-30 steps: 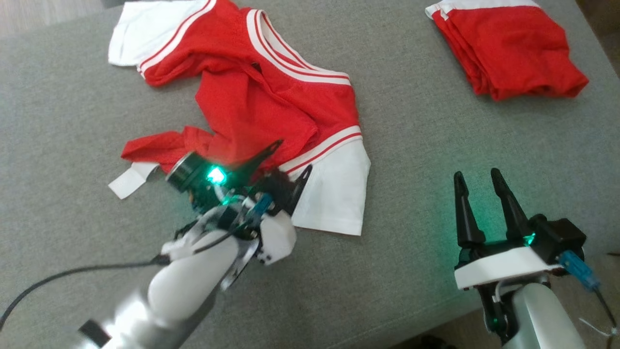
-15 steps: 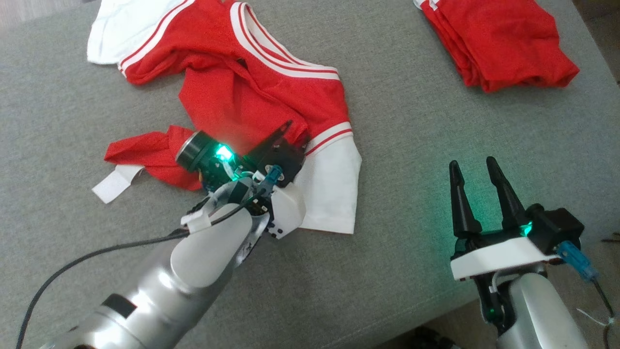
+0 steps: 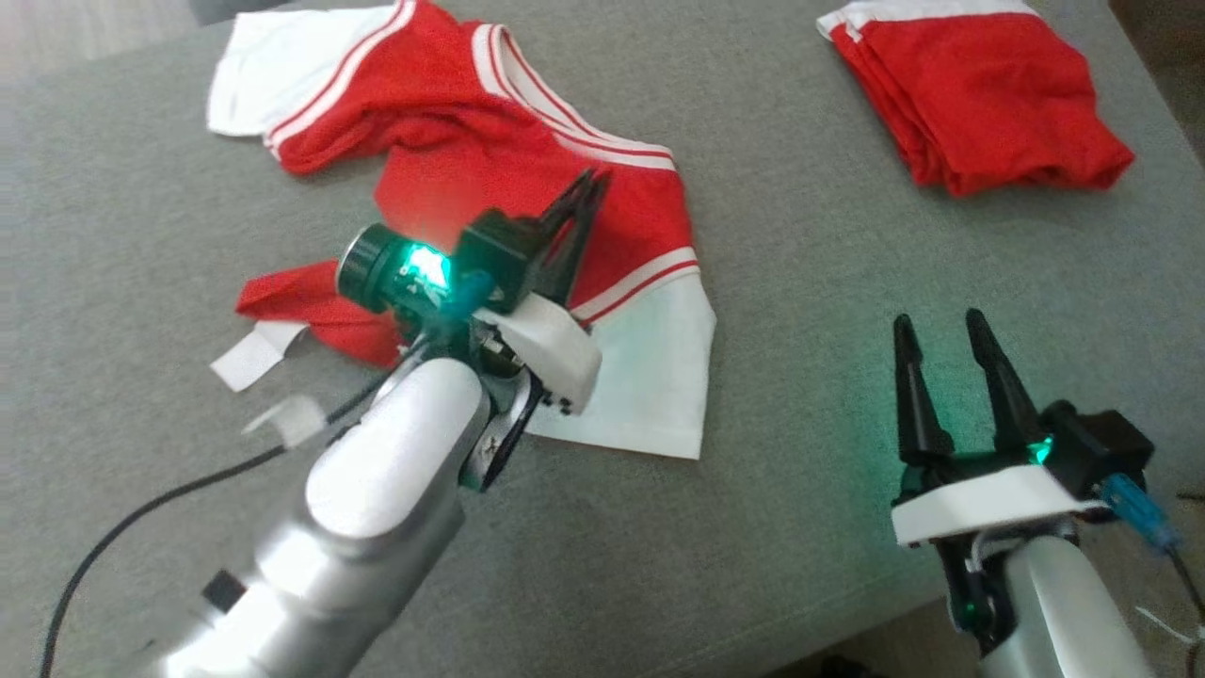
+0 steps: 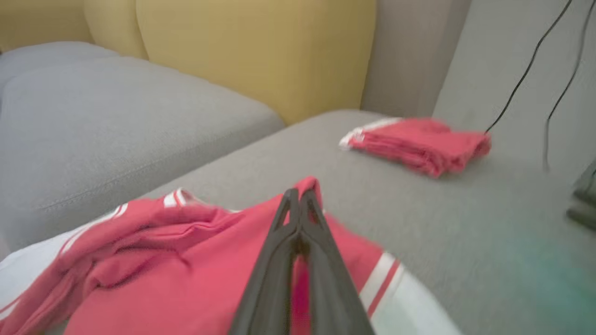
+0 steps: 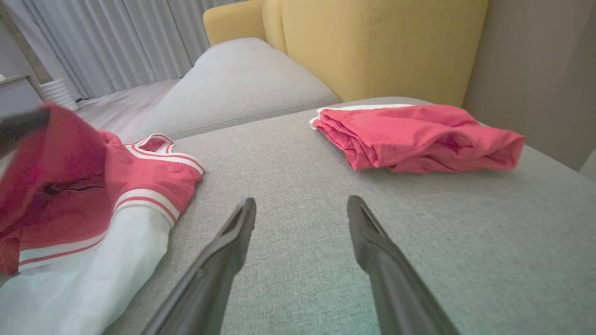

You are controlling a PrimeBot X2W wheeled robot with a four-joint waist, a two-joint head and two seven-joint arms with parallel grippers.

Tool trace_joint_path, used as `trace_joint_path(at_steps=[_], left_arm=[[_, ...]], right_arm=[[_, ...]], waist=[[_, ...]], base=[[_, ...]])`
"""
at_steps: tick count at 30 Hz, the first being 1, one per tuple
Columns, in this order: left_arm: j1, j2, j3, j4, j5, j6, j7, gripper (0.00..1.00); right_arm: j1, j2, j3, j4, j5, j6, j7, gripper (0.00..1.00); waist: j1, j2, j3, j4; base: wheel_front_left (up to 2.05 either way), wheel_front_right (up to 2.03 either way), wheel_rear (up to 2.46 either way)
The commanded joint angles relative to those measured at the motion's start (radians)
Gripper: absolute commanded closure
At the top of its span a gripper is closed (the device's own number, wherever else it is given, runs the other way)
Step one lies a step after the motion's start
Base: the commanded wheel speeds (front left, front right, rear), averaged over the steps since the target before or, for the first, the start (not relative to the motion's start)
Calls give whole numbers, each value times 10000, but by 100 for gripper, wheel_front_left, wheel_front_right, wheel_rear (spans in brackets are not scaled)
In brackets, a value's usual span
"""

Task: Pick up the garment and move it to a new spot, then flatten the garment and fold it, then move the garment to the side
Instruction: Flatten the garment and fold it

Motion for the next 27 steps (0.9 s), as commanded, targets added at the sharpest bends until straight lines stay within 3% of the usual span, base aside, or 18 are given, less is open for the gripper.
trace_joint_path(at_steps=[1,6,10,14,21,27], left_arm=[[-31,61,499,-833,-268,-66,-53,100],[312,796,1293,-4374,-1171,-69,637,100],[318,1424,2129,-7044,-1861,328,1658,100],[180,1632,2864,-9003,-2508,878,2532,100],[-341,1562,3412,-10898,-2987,1783,3725,100],[-517,1671,3801,-11030,-2956,2293,4128,100]], right_arm=[[141,-62,91,-249,-13,-7,-111,0],[365,-62,-86,-264,-36,-7,-111,0],[373,-62,7,-274,153,-7,-111,0],[401,-62,101,-231,380,-7,-111,0],[470,-62,143,-175,566,-7,-111,0],[360,-62,151,-166,610,-7,-111,0]], waist=[[0,0,-162,167],[0,0,-463,637],[0,0,-608,901],[0,0,-709,1105],[0,0,-743,1353],[0,0,-629,1386]], base=[[0,0,0],[0,0,0],[0,0,0],[0,0,0],[0,0,0],[0,0,0]])
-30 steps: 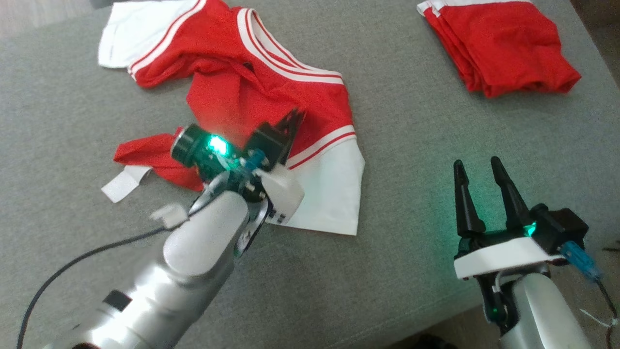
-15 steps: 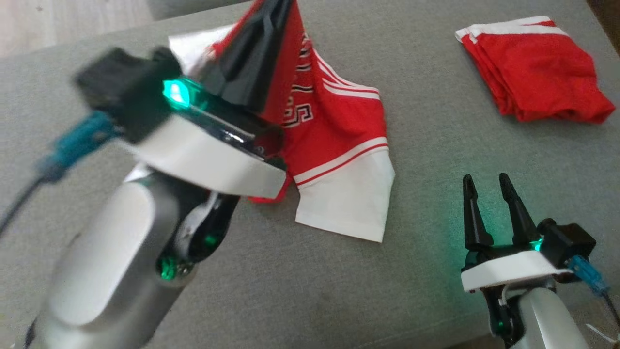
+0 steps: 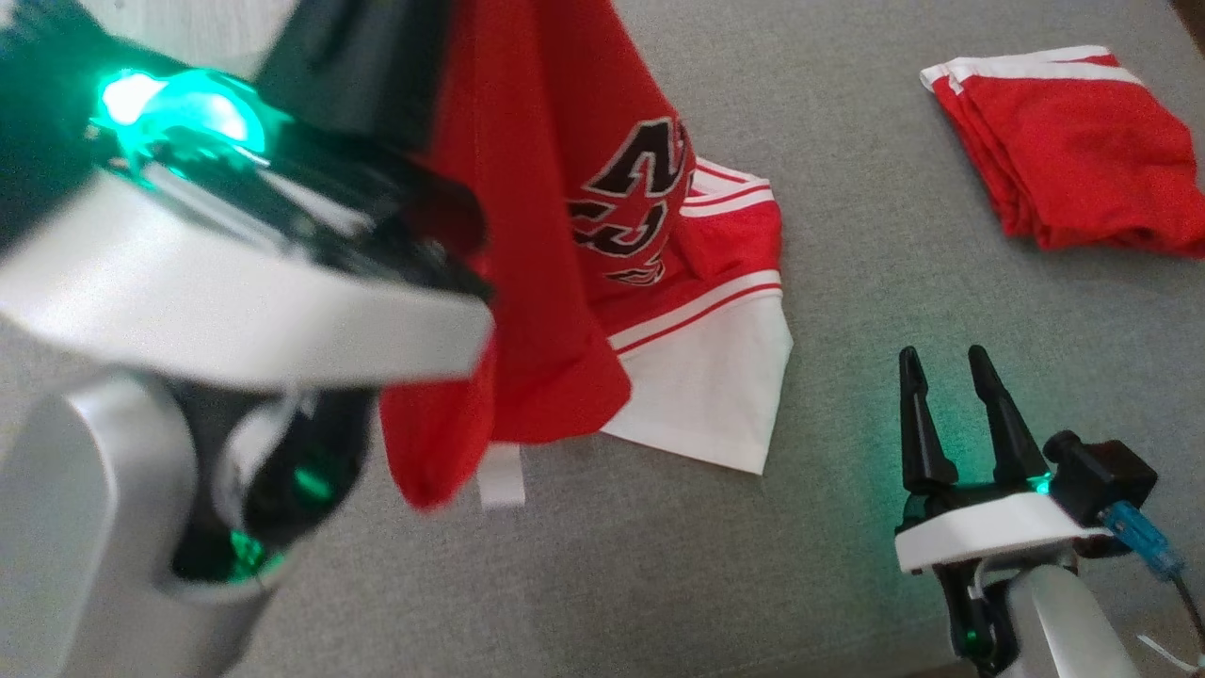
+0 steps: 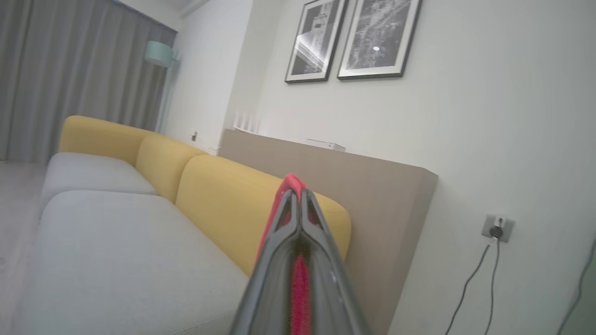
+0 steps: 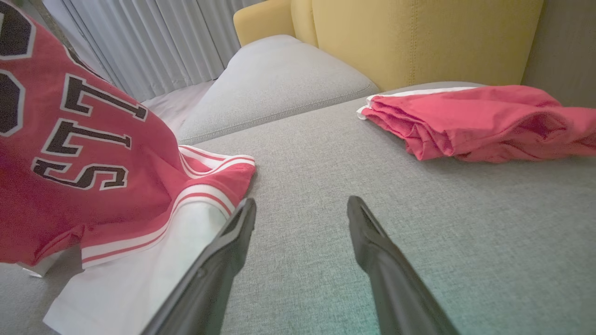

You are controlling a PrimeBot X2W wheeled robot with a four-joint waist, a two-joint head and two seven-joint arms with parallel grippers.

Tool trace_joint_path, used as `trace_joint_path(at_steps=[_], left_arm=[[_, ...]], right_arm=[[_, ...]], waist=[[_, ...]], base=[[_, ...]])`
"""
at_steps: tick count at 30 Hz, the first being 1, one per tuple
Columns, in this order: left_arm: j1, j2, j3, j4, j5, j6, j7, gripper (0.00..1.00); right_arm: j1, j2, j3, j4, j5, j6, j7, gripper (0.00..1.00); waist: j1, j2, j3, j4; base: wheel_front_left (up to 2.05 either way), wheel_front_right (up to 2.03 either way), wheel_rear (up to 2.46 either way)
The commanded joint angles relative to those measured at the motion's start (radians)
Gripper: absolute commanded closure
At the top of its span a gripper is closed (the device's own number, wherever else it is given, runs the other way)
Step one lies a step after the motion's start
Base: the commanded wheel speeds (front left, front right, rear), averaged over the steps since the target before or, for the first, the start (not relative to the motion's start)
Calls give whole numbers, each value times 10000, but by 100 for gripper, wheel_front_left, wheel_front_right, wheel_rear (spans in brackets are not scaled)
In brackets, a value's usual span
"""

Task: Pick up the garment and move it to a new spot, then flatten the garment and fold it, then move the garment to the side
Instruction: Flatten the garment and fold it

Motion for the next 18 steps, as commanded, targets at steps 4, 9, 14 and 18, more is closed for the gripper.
trace_joint_path(at_steps=[4,9,14,18], left_arm=[[-359,777,1196,652,257,187,-52,100],[-4,2024,2155,2720,745,-14,-452,100],[785,2769,3217,4898,480,-70,-844,100],[1036,2924,3858,6607,120,-299,-1394,100]], right_arm=[[-280,-60,298,-312,15,-7,-109,0],[-407,-60,383,-316,-97,-7,-109,0],[-453,-60,382,-343,-213,-7,-109,0],[-490,-60,354,-378,-402,-7,-109,0]], waist=[[1,0,231,-65],[1,0,504,-301],[1,0,757,-560],[1,0,974,-663]], base=[[0,0,0],[0,0,0],[0,0,0],[0,0,0]])
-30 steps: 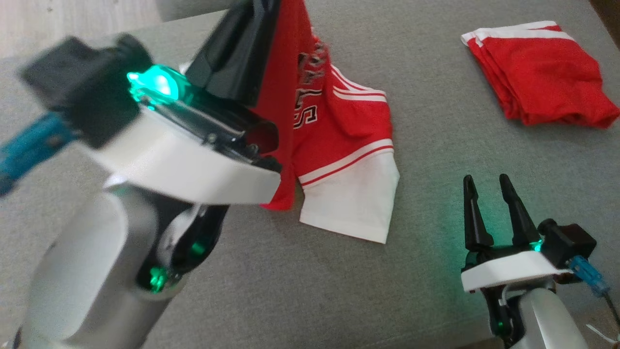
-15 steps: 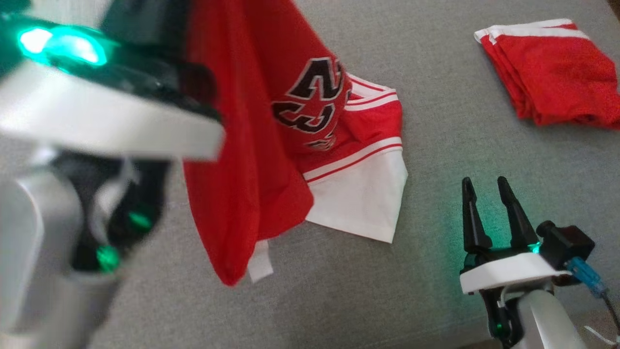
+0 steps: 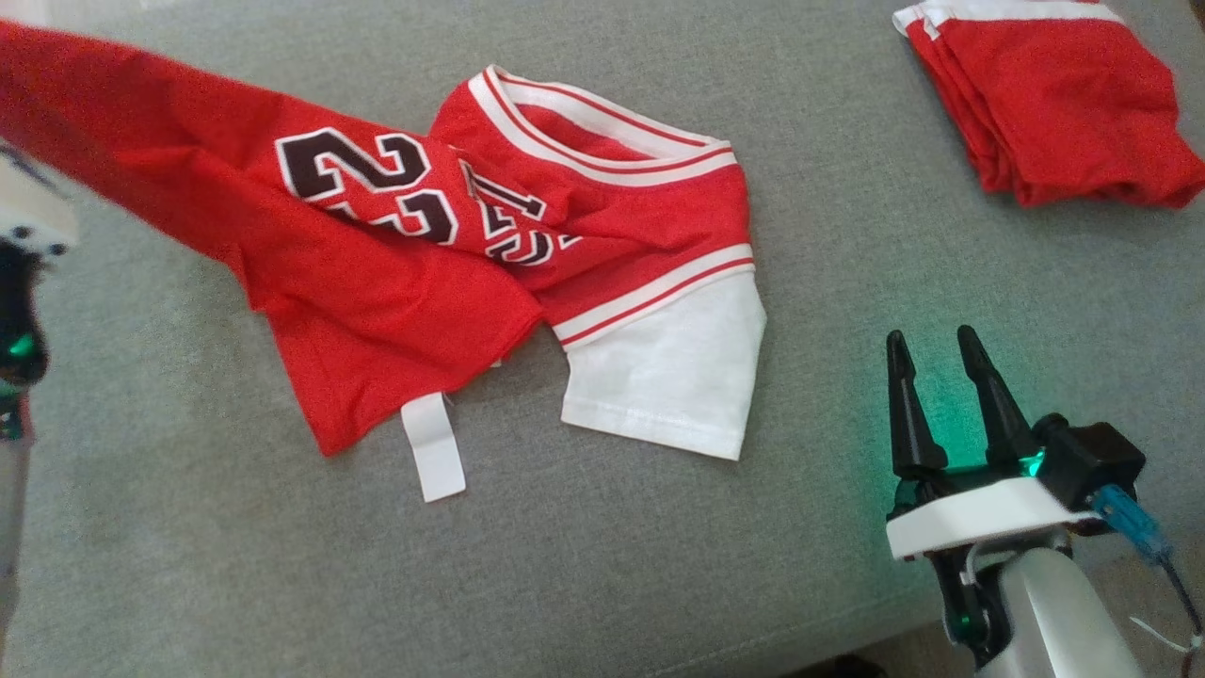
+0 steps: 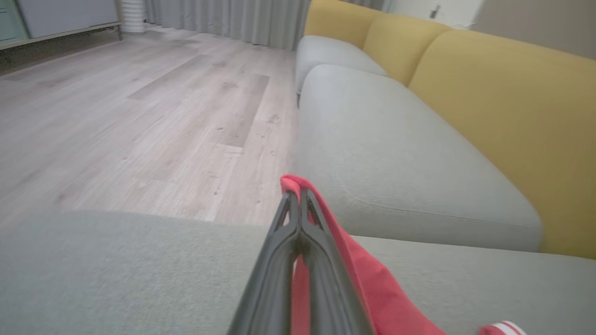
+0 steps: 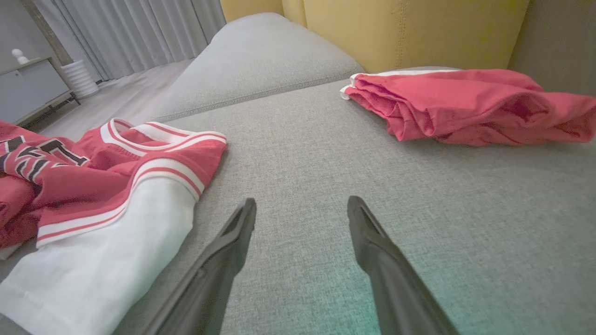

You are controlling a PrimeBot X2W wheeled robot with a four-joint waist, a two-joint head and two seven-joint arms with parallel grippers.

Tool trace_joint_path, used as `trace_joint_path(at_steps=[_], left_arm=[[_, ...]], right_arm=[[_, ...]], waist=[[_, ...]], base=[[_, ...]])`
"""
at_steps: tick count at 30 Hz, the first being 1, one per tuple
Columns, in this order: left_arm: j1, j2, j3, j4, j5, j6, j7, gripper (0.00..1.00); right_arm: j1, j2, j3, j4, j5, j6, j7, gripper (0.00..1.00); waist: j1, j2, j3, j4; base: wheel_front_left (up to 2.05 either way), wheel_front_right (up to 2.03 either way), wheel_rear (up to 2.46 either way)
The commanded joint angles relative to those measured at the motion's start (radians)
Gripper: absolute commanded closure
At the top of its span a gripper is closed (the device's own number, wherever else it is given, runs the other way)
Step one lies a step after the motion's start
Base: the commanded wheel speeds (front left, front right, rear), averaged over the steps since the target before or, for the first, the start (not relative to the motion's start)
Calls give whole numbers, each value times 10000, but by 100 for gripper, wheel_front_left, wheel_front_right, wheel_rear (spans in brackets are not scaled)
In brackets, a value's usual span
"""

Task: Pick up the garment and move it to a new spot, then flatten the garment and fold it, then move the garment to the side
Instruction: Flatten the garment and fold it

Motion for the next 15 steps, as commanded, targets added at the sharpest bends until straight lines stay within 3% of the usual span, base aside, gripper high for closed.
trace_joint_path(at_steps=[1,3,4,5,6,11,15], left_arm=[[-486,522,640,120,-2,-68,-327,99],[-633,457,700,839,-21,-338,-818,94],[-721,390,734,1222,-7,-377,-1057,73],[-805,362,676,1559,74,-474,-1275,29],[-876,345,595,1871,188,-552,-1485,0],[-812,304,161,2788,801,-755,-2408,0],[-236,303,-202,2735,1326,-744,-3125,0]], right_arm=[[-245,-60,187,-331,-111,-7,-109,0],[-255,-60,179,-359,-193,-7,-109,0],[-257,-60,175,-368,-238,-7,-109,0],[-257,-60,174,-371,-285,-7,-109,0],[-254,-60,175,-366,-327,-7,-109,0],[-143,-60,125,-340,-457,-7,-109,0],[35,-60,17,-327,-599,-7,-109,0]], waist=[[-1,0,104,-58],[-1,0,148,-57],[-1,0,155,-48],[-1,0,147,-34],[-1,0,121,-20],[-1,0,-173,110],[-1,0,-492,311]], base=[[0,0,0],[0,0,0],[0,0,0],[0,0,0],[0,0,0],[0,0,0],[0,0,0]])
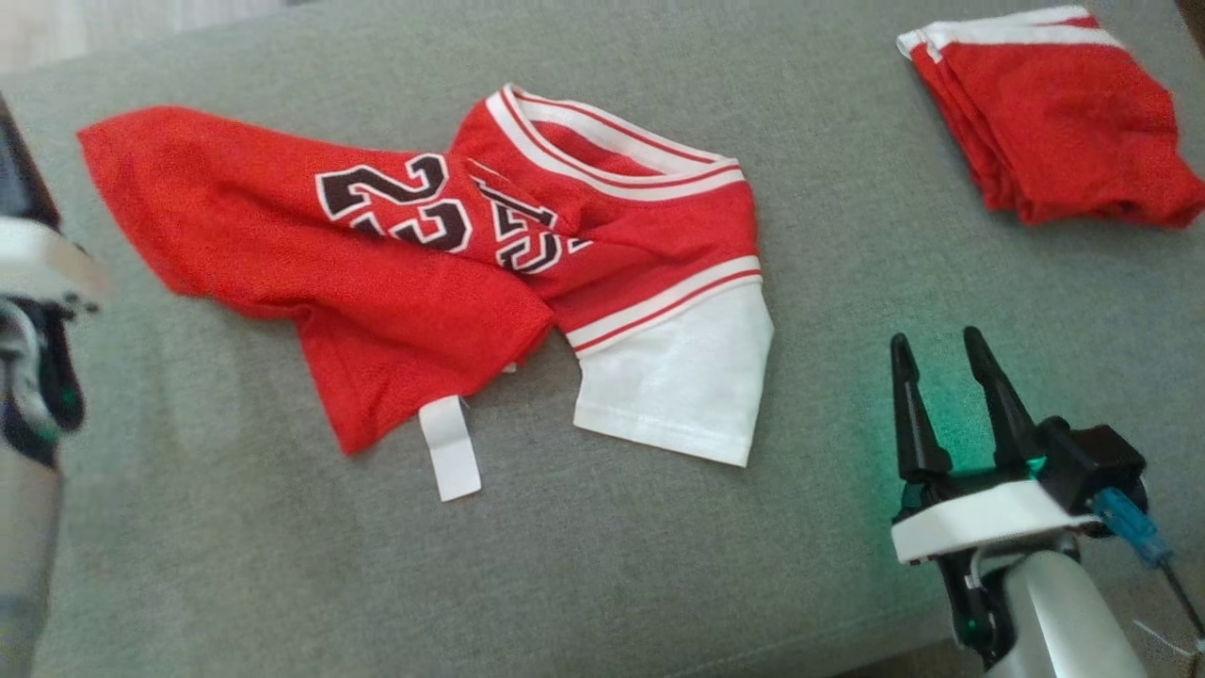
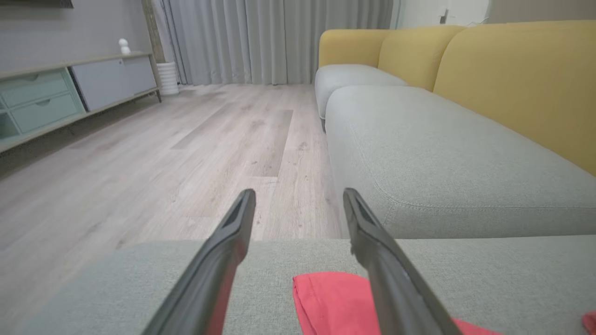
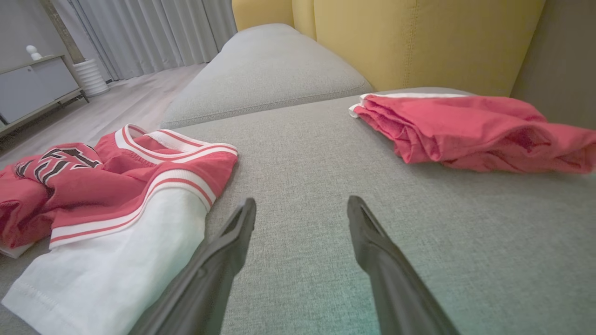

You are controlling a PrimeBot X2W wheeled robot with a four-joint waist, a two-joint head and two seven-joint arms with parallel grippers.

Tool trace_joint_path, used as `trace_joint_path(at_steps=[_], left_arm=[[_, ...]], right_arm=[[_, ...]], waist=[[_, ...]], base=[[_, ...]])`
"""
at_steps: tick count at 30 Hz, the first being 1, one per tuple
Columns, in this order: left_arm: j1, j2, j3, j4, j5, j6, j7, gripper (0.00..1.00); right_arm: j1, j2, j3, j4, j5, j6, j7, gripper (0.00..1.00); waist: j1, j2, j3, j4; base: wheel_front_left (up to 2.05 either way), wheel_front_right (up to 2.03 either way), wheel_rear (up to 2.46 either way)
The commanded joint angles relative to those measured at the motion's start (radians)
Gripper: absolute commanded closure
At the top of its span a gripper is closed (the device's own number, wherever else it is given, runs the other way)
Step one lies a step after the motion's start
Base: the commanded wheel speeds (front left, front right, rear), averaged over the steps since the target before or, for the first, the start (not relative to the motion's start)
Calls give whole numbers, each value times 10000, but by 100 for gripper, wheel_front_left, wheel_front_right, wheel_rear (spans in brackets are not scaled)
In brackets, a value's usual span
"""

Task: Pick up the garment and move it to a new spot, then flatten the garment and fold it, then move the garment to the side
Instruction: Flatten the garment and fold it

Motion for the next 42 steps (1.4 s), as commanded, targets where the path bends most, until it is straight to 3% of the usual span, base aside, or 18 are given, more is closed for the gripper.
trace_joint_path(at_steps=[1,8,16,30,31,32,33,34,35,39,42], left_arm=[[119,397,232,-488,183,-25,-324,0],[2025,-874,-748,-2093,5,-160,-795,0],[3793,-2091,-2167,-2497,-365,-79,16,0],[3596,-2409,-2616,-1081,-761,-331,800,0],[3486,-2472,-2646,-929,-832,-450,808,18],[3438,-2503,-2671,-859,-868,-511,827,60],[3438,-2503,-2671,-859,-868,-511,827,60],[3393,-2538,-2701,-805,-911,-580,861,84],[3352,-2575,-2731,-758,-955,-645,895,100],[3315,-2616,-2854,-657,-1035,-864,940,100],[3560,-2576,-2573,-898,-1213,-749,662,100]], right_arm=[[52,-60,98,-276,-107,-7,-109,0],[282,-60,-186,-314,-395,-7,-109,0],[313,-60,-199,-355,-532,-7,-109,0],[282,-60,-148,-328,-528,-7,-109,0],[304,-60,-140,-329,-506,-7,-109,0],[320,-60,-135,-326,-499,-7,-109,0],[320,-60,-135,-326,-499,-7,-109,0],[331,-60,-131,-325,-493,-7,-109,0],[337,-60,-135,-322,-485,-7,-109,0],[389,-60,-175,-288,-468,-7,-109,0],[463,-60,-214,-257,-465,-7,-109,0]], waist=[[0,0,-219,182],[0,0,-702,626],[0,0,-746,840],[0,0,-644,635],[0,0,-650,586],[0,0,-650,568],[0,0,-650,568],[0,0,-640,554],[0,0,-633,549],[0,0,-725,595],[0,0,-895,689]], base=[[0,0,0],[0,0,0],[0,0,0],[0,0,0],[0,0,0],[0,0,0],[0,0,0],[0,0,0],[0,0,0],[0,0,0],[0,0,0]])
